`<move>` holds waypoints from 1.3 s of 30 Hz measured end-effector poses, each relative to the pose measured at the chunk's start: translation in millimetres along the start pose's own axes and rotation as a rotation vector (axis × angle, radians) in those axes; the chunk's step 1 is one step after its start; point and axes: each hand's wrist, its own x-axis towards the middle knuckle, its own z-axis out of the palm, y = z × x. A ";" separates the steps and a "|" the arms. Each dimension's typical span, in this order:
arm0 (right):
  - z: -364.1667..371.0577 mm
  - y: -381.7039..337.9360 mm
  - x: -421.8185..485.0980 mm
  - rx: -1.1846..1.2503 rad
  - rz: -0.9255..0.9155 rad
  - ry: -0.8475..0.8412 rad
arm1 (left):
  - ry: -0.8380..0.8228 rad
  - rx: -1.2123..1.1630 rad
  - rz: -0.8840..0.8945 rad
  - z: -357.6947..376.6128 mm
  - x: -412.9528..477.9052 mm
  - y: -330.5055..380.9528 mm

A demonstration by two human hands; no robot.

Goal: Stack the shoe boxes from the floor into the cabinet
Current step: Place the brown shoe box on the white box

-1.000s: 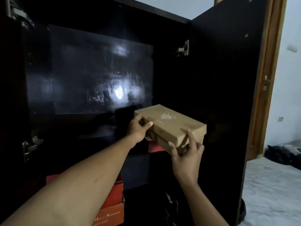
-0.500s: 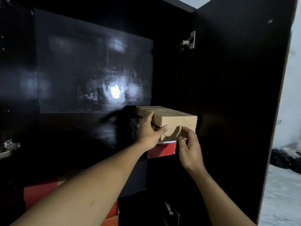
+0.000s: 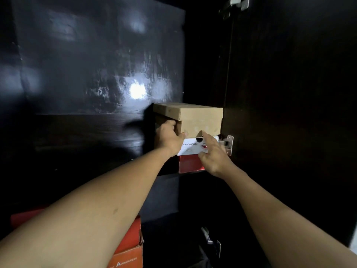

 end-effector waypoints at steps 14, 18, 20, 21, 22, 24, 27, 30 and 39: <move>-13.6 -9.1 2.9 0.103 0.064 -0.059 | -0.061 0.053 -0.059 0.4 -0.9 -3.7; -10.8 -4.1 -22.8 0.101 0.048 0.019 | -0.089 0.068 -0.002 -9.2 -33.5 -11.8; -7.0 0.9 -38.1 0.095 0.068 0.055 | -0.011 0.141 0.132 -13.3 -57.1 -17.7; -2.4 4.9 -47.9 0.103 0.087 0.064 | 0.020 0.173 0.182 -15.5 -70.0 -21.5; 3.2 10.6 -58.0 0.129 0.098 0.064 | 0.031 0.185 0.208 -16.5 -82.3 -26.9; 16.0 22.2 -83.2 0.162 0.186 0.030 | 0.006 0.177 0.224 -17.8 -108.3 -40.5; 42.6 49.4 -120.8 0.167 0.316 -0.051 | -0.061 0.214 0.229 -18.3 -149.4 -70.5; 76.7 86.4 -162.7 0.201 0.397 -0.151 | -0.164 0.245 0.086 -14.1 -190.4 -119.9; 173.1 205.7 -273.1 0.191 0.661 -0.333 | -0.410 0.306 -0.459 3.5 -333.8 -282.4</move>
